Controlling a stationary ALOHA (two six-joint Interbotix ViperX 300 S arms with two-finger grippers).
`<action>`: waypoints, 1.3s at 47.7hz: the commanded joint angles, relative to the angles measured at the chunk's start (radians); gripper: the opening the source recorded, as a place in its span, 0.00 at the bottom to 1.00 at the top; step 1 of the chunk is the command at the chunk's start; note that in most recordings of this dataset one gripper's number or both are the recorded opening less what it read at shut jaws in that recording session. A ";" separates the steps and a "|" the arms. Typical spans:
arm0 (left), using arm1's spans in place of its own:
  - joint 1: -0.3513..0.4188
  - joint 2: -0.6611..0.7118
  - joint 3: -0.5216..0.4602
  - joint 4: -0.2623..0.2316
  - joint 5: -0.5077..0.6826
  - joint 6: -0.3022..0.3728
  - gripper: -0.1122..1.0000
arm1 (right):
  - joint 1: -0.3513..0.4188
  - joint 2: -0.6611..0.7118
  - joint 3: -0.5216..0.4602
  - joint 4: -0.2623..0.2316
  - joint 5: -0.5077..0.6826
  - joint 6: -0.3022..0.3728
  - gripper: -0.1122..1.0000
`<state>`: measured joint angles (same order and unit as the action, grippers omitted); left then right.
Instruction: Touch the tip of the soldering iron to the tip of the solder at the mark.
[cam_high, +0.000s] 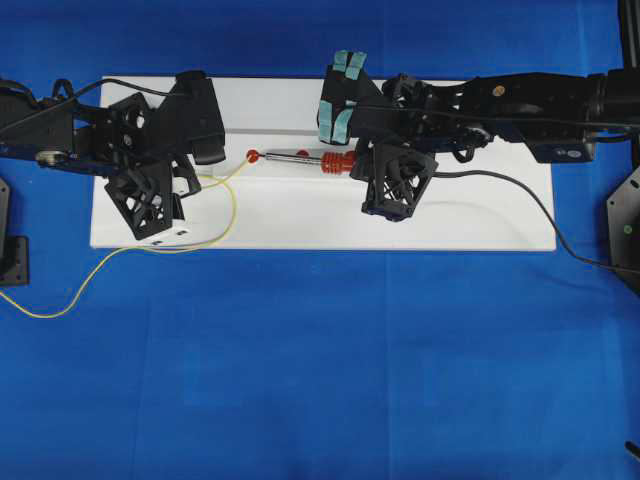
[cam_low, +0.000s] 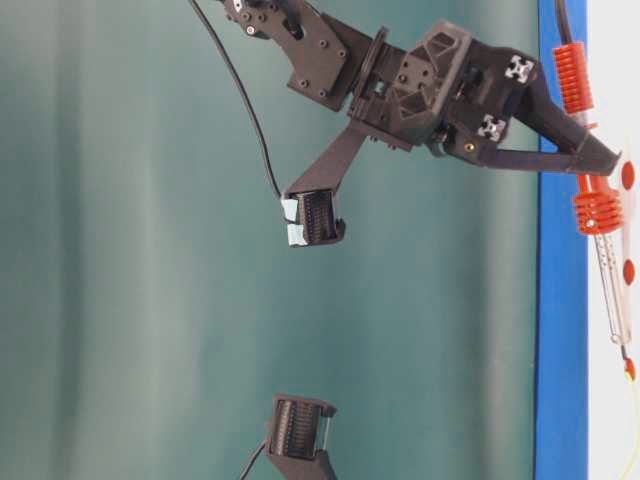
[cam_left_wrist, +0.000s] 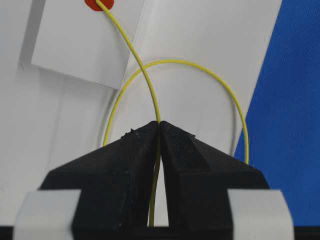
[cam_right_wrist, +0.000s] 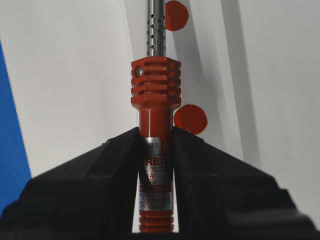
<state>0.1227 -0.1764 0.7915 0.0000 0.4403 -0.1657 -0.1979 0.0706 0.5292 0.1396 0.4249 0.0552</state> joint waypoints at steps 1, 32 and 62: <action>0.000 -0.008 -0.020 0.003 -0.003 0.000 0.12 | 0.002 -0.012 -0.021 -0.002 -0.003 0.002 0.16; 0.002 -0.008 -0.021 0.003 -0.002 0.002 0.12 | 0.002 -0.011 -0.023 -0.002 -0.002 0.000 0.16; -0.005 -0.083 -0.044 0.003 0.095 0.002 0.12 | 0.003 -0.012 -0.025 -0.002 -0.006 0.000 0.16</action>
<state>0.1227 -0.2102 0.7747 0.0015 0.5047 -0.1657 -0.1963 0.0706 0.5292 0.1396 0.4249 0.0552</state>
